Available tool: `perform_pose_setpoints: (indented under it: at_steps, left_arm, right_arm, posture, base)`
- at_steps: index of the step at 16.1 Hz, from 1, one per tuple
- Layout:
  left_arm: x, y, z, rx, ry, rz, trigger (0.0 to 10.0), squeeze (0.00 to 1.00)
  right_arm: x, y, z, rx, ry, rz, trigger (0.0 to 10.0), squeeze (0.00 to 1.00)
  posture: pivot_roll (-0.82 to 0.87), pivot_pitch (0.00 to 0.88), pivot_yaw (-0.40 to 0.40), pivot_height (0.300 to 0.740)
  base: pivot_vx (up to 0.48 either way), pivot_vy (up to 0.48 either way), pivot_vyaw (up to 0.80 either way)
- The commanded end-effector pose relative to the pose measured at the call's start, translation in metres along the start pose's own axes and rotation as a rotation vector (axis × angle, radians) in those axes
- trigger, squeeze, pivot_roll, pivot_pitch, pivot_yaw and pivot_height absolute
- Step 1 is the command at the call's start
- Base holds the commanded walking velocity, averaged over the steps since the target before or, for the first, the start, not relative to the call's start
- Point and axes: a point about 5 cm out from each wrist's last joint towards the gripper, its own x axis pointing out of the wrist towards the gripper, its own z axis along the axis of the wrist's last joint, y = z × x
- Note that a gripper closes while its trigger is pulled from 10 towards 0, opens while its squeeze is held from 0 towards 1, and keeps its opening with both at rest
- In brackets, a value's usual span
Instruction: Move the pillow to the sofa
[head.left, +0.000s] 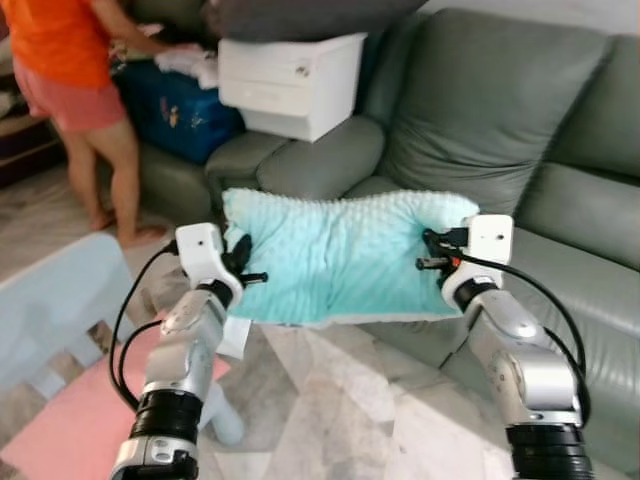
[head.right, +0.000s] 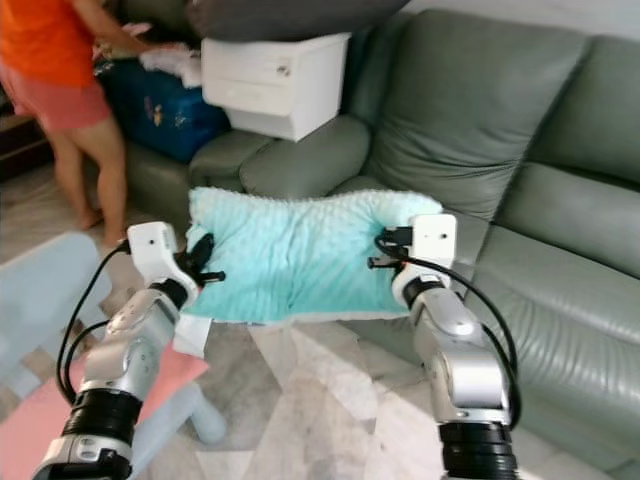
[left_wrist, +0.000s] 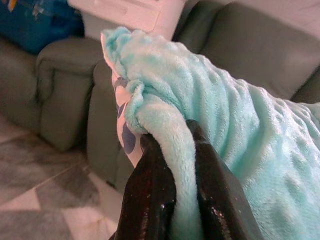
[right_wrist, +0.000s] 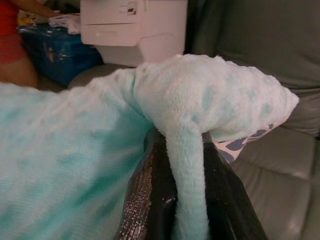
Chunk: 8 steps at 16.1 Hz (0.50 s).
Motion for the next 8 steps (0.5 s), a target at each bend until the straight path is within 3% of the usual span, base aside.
perform_pose_setpoints:
  at_steps: [1, 5, 8]
  left_arm:
    - [-0.0016, 0.0047, 0.0062, 0.013, -0.029, 0.005, 10.0, 0.00]
    - [-0.0013, 0.0002, 0.0081, 0.022, -0.050, -0.020, 10.0, 0.00]
    - [-0.0011, -0.0019, 0.0101, 0.018, -0.060, -0.042, 10.0, 0.00]
  right_arm:
    - [0.0028, 0.0087, 0.0078, -0.001, -0.026, 0.025, 10.0, 0.00]
    - [0.0033, 0.0087, 0.0075, 0.005, -0.019, 0.022, 10.0, 0.00]
    - [0.0036, 0.0091, 0.0075, 0.005, -0.017, 0.021, 10.0, 0.00]
  posture:
    - [-0.21, 0.000, -0.041, 0.740]
    - [-0.21, 0.000, -0.040, 0.740]
    - [-0.22, 0.000, -0.039, 0.740]
  base:
    - [0.000, 0.000, 0.00]
    - [0.000, 0.000, 0.00]
    - [0.000, 0.000, -0.51]
